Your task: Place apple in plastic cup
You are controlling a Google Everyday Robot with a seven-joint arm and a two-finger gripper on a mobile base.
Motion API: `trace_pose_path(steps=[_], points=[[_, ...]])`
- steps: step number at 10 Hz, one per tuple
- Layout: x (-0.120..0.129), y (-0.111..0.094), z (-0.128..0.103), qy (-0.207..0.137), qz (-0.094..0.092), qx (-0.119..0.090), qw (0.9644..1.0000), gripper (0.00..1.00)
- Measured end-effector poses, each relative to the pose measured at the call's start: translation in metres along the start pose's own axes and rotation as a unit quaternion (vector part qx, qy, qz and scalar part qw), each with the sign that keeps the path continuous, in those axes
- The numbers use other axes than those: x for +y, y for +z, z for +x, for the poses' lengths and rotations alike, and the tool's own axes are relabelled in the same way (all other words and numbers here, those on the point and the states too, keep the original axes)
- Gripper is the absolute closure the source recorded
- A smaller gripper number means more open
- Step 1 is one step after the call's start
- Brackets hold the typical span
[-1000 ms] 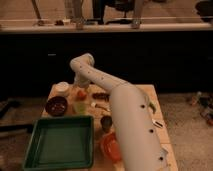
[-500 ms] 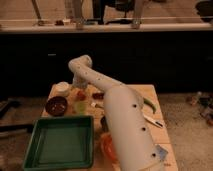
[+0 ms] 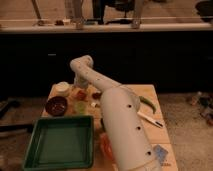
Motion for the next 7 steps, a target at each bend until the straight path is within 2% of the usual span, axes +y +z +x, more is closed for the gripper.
trace_pose_path(steps=[7], points=[[0.0094, 0.0055, 0.0036, 0.003, -0.009, -0.01, 0.9999, 0.22]])
